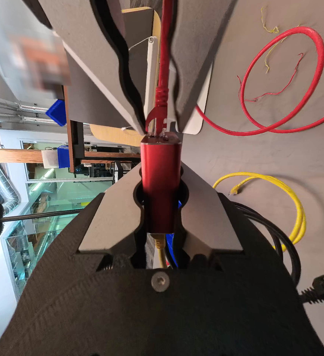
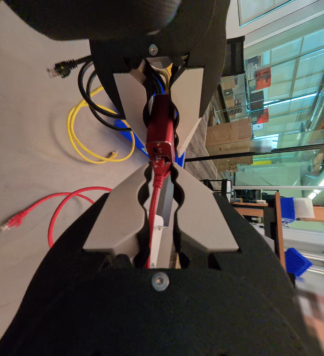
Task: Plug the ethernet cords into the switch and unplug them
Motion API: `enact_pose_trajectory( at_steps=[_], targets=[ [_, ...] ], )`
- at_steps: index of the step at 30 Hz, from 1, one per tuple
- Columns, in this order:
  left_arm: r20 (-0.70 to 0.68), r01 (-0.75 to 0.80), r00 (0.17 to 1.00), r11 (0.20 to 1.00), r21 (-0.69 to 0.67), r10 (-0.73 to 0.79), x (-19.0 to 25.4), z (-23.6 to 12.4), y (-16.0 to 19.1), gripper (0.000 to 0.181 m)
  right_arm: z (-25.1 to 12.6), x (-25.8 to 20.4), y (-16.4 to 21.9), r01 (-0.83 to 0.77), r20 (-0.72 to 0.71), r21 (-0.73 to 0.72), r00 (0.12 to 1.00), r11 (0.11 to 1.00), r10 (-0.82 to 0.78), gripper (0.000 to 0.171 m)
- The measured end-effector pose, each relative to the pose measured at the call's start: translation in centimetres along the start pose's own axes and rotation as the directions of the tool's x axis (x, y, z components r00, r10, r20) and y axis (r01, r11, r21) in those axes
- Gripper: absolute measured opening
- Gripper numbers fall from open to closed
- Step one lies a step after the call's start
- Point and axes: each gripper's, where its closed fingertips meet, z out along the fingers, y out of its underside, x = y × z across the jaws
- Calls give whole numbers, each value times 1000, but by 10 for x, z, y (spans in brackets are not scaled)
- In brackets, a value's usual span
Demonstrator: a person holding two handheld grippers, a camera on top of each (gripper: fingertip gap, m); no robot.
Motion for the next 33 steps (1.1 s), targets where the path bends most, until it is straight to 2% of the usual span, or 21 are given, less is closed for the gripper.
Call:
enact_pose_trajectory(
  at_steps=[1, 6, 33],
  targets=[
    [0, 7, 1000, 1000, -2, -7, -2, -1, 0, 25, -1, 1, 0, 0, -2, 5, 1000, 1000, 0, 24],
    [-15, 3, 1000, 1000, 2, -3, 2, 0, 0, 25, -1, 1, 3, 39, -23, -17, 999, 999, -40, 15],
    [-7, 23, 1000, 999, 27, -23, 0, -3, -7, 26, -4, 3, 1, 35, -27, -33, 999, 999, -35, 13]
  ],
)
